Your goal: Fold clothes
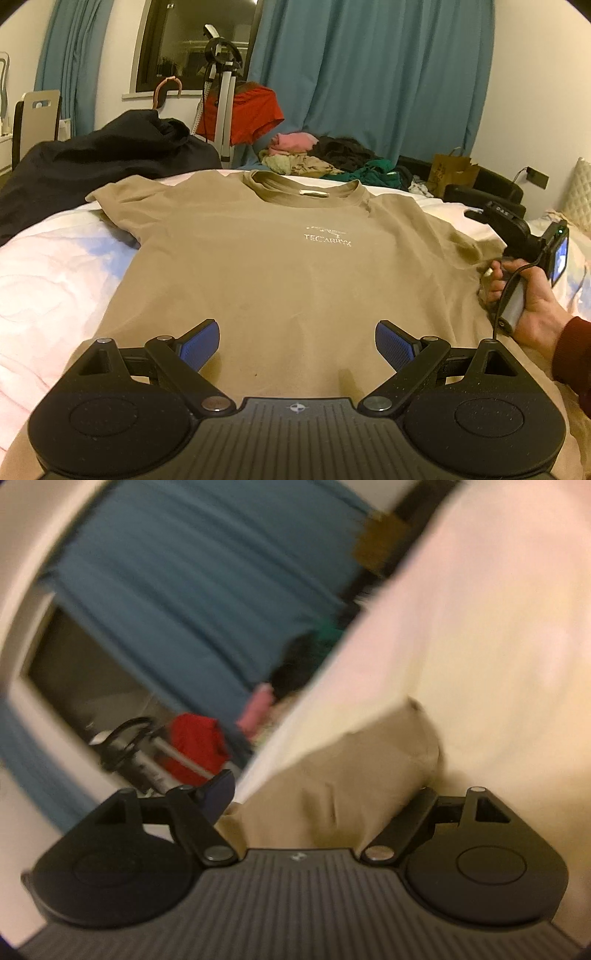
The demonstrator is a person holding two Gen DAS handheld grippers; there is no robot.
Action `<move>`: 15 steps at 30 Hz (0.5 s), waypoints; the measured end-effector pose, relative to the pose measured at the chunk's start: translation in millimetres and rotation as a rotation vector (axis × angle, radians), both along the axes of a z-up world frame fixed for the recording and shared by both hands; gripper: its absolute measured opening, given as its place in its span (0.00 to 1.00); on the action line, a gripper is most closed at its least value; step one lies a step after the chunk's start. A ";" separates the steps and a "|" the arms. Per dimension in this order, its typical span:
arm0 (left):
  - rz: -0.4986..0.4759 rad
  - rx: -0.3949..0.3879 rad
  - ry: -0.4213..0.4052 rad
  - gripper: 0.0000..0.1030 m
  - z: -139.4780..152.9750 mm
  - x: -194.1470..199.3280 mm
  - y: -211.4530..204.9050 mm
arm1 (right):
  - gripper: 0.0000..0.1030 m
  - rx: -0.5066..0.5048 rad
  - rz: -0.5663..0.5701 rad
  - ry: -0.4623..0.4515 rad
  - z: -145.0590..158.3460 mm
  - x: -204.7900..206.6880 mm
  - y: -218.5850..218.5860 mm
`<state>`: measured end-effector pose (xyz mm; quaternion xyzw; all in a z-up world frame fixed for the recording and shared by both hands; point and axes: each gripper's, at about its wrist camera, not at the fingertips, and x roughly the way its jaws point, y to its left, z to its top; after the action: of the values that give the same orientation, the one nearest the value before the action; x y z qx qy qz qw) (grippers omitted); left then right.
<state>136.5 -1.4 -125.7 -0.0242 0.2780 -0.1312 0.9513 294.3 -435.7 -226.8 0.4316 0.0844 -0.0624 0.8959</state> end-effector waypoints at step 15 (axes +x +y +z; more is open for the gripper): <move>0.014 -0.013 -0.025 0.90 3.2 11.1 0.5 | 0.05 -0.135 -0.133 0.144 34.6 6.0 -23.6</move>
<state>147.5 -0.9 -122.5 -0.0308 0.2651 -0.1268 0.9554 300.3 -459.3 -192.2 0.3693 0.1152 -0.1578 0.9086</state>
